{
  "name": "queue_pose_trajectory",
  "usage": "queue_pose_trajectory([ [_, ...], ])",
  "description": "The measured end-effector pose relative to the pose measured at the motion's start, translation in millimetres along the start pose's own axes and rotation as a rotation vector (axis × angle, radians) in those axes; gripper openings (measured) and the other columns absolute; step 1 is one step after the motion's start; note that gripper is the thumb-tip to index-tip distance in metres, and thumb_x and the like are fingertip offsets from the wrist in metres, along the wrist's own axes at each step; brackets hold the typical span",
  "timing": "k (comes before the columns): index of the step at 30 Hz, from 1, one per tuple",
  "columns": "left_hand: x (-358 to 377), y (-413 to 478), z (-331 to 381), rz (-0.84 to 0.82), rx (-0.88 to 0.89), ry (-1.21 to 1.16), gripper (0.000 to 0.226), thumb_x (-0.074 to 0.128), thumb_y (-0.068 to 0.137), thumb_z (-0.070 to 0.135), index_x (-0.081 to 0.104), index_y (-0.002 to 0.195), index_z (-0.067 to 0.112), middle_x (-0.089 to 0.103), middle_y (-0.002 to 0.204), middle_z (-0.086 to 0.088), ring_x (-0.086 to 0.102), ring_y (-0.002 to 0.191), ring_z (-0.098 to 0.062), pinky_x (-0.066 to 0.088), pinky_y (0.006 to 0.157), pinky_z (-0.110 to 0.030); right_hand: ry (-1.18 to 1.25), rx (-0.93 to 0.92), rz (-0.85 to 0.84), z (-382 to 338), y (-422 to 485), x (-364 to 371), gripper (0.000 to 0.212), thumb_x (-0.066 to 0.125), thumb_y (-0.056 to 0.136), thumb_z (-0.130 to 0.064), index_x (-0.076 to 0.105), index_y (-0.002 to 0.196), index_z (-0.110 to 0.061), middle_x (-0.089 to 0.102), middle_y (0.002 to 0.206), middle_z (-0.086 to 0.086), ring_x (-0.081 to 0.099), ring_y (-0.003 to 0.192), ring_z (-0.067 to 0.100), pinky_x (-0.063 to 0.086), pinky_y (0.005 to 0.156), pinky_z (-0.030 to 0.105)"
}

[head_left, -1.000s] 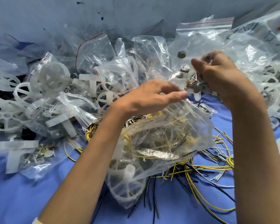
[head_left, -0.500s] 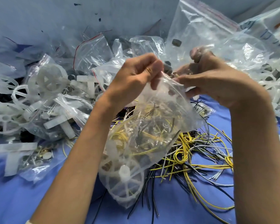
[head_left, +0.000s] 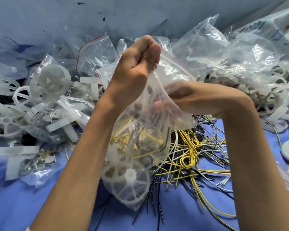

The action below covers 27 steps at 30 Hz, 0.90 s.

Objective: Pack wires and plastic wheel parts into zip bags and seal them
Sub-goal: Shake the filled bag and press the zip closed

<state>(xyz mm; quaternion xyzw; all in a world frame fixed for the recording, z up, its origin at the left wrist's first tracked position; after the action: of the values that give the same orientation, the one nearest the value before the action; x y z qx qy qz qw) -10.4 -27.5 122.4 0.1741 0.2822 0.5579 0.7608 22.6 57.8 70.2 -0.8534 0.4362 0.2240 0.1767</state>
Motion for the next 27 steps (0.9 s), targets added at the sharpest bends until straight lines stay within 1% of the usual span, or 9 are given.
queue_pose_trajectory([
  [5,-2.2,-0.6,0.9,0.005,-0.001,0.006,0.030,0.038,0.101,0.009,0.043,0.072,0.016,0.038,0.066,0.002,0.034,0.059,0.001,0.031,0.062,-0.012,0.114,-0.009,-0.059,-5.0,-0.8,9.7,0.025,0.057,0.088,-0.023,0.066,0.106,-0.008,0.071,0.104,0.011,0.067,0.093,0.020,0.054,0.079,0.029],
  [8,-3.9,-0.2,1.6,0.008,0.000,-0.003,0.029,0.038,0.100,0.011,0.043,0.073,0.017,0.039,0.066,0.002,0.035,0.060,-0.001,0.031,0.062,-0.014,0.073,0.000,-0.039,-5.9,-1.7,6.0,0.031,0.065,0.080,-0.024,0.066,0.104,-0.004,0.071,0.099,0.018,0.067,0.091,0.035,0.054,0.078,0.036],
  [10,-4.4,-0.4,-0.6,0.003,-0.010,-0.005,0.028,0.039,0.100,0.012,0.044,0.073,0.017,0.040,0.067,0.002,0.036,0.062,-0.004,0.032,0.063,-0.017,-0.038,0.043,-0.011,-2.0,-1.0,1.6,0.033,0.071,0.072,-0.026,0.067,0.102,-0.012,0.073,0.091,0.008,0.069,0.084,0.026,0.054,0.073,0.027],
  [12,-5.9,-0.6,-3.4,0.003,-0.022,-0.001,0.027,0.039,0.100,0.012,0.045,0.074,0.017,0.040,0.068,0.004,0.036,0.063,-0.004,0.034,0.065,-0.019,-0.008,0.056,0.025,0.9,-0.5,-3.5,0.039,0.075,0.073,-0.014,0.061,0.109,-0.014,0.073,0.093,0.004,0.069,0.085,0.021,0.057,0.076,0.030],
  [14,-9.0,-0.3,-5.2,0.016,-0.028,-0.009,0.027,0.040,0.100,0.013,0.046,0.074,0.017,0.040,0.068,0.004,0.036,0.063,-0.004,0.034,0.065,-0.020,0.098,0.022,0.060,0.2,-1.6,-8.4,0.051,0.076,0.073,-0.002,0.053,0.117,-0.009,0.068,0.096,0.012,0.065,0.084,0.023,0.054,0.075,0.036],
  [18,-16.1,0.5,-4.5,0.060,-0.020,-0.013,0.025,0.041,0.098,0.018,0.047,0.073,0.019,0.041,0.068,0.003,0.037,0.062,-0.004,0.032,0.062,-0.018,0.267,-0.056,0.047,-7.8,-5.0,-7.0,0.053,0.065,0.076,-0.006,0.047,0.126,-0.015,0.065,0.108,0.021,0.064,0.088,0.021,0.055,0.079,0.036],
  [21,-19.7,0.6,-1.9,0.091,-0.003,-0.005,0.026,0.042,0.098,0.020,0.048,0.072,0.021,0.042,0.068,0.002,0.038,0.062,-0.007,0.034,0.063,-0.023,0.254,-0.061,0.091,-11.1,-0.3,-5.8,0.046,0.054,0.080,0.004,0.047,0.122,-0.013,0.058,0.089,0.026,0.057,0.070,0.015,0.052,0.063,0.026],
  [24,-20.2,0.6,0.2,0.097,0.008,0.000,0.026,0.042,0.098,0.019,0.048,0.073,0.020,0.042,0.069,-0.002,0.037,0.062,-0.009,0.034,0.065,-0.032,0.136,-0.096,0.030,-20.5,4.5,6.4,0.030,0.043,0.089,0.016,0.050,0.113,-0.002,0.043,0.100,0.049,0.048,0.075,0.035,0.036,0.069,0.044],
  [27,-18.2,0.7,2.0,0.080,0.010,0.000,0.026,0.042,0.098,0.018,0.049,0.073,0.018,0.042,0.070,-0.003,0.037,0.062,-0.009,0.034,0.067,-0.032,0.137,-0.182,-0.132,-30.1,0.0,23.3,0.030,0.041,0.087,0.018,0.051,0.107,-0.002,0.051,0.098,0.044,0.051,0.079,0.044,0.039,0.073,0.058],
])
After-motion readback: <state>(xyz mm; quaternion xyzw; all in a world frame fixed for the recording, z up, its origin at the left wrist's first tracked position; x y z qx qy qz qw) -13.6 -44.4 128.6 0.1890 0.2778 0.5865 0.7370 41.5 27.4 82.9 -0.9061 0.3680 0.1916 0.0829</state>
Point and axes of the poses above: each hand's wrist, its own y-axis towards the middle knuckle, its own x-axis out of the palm, z = x × y, the point moved 8 cm from there along y, towards the middle knuckle
